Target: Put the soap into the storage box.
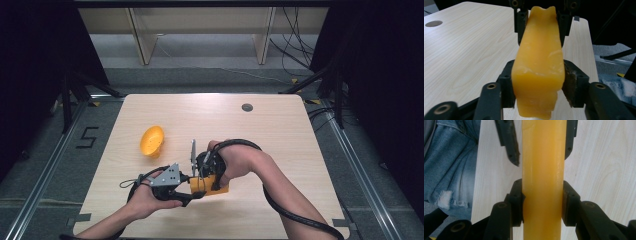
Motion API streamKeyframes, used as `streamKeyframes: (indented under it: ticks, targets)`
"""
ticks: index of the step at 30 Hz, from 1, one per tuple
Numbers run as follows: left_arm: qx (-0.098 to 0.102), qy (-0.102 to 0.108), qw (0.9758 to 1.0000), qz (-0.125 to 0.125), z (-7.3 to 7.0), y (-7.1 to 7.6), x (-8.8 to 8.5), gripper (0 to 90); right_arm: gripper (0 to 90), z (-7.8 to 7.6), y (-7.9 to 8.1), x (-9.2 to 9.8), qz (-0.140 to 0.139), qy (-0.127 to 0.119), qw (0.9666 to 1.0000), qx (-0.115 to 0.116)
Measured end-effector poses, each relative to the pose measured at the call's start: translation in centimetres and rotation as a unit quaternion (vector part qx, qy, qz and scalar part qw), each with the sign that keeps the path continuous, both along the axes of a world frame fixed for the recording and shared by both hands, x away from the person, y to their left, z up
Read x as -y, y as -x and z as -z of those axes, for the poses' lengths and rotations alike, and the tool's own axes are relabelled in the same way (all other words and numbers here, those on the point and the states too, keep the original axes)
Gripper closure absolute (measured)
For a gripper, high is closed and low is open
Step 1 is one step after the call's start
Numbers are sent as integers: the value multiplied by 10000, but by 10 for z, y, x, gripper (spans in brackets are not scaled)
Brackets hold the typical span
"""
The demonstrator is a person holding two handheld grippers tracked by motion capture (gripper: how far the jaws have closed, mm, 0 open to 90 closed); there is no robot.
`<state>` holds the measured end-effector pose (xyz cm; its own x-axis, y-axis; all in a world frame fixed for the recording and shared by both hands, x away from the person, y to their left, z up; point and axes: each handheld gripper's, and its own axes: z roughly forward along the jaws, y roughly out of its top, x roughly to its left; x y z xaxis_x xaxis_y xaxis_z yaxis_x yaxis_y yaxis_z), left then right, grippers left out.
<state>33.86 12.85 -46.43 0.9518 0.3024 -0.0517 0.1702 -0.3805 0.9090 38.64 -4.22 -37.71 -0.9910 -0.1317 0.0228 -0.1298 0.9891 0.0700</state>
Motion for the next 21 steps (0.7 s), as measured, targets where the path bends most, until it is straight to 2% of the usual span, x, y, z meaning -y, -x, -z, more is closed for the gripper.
streamKeyframes:
  ticks: [2, 3, 5, 7, 9, 10, 11, 12, 13, 14, 16, 17, 18, 19, 20, 21]
  targets:
    - [-6, 30, 10000, -21, 1, 0, 1, 544, 620, -1, 1, 0, 74, 40, 10000, -5]
    - [-54, 44, 10000, -69, 2, 0, 1, 544, 619, 0, 1, 0, 76, 36, 10000, -13]
    - [-13, 60, 10000, -64, 2, 0, 1, 545, 620, 0, 1, 0, 67, 35, 10000, -14]
    - [-45, 117, 9999, -100, 2, 0, 0, 551, 619, 0, 0, 0, -22, -54, 10000, -5]
    - [-54, 134, 9999, -73, 2, -1, 0, 555, 619, -2, 1, 0, 43, -12, 10000, -16]
    - [-137, 186, 9997, -84, 2, 0, 0, 557, 619, -1, -2, 0, -187, -85, 9998, 36]
    - [-195, 229, 9995, -97, 3, 0, 1, 557, 619, -2, 0, 0, -68, -40, 10000, 41]
    - [-187, 220, 9995, -116, 4, 0, 1, 558, 619, -2, 0, 0, -97, -13, 9999, 25]
    - [-207, 215, 9995, -108, 4, 0, 1, 561, 619, -1, -2, -2, -278, -18, 9996, 24]
    - [-159, 198, 9997, -64, 4, 0, 1, 564, 619, -1, -1, -2, -256, 5, 9997, 46]
    - [-193, 172, 9997, -40, 4, 1, 0, 573, 618, 0, -1, -2, -313, -19, 9995, 36]
    - [-177, 208, 9996, -29, 3, 1, 1, 580, 617, 1, -3, -2, -499, -86, 9987, 40]
    - [-132, 129, 9998, 11, 2, 2, 0, 588, 615, 0, -2, -2, -460, -69, 9989, 41]
    - [-114, 153, 9998, 2, 1, 3, 1, 597, 611, -1, 0, -2, -397, -17, 9992, 34]
    - [-125, 122, 9998, 1, 0, 3, 1, 602, 606, -2, 1, 0, -187, -7, 9998, -23]
    - [-139, 125, 9998, -3, -1, 3, 1, 602, 606, -2, 1, 0, -187, -7, 9998, -23]
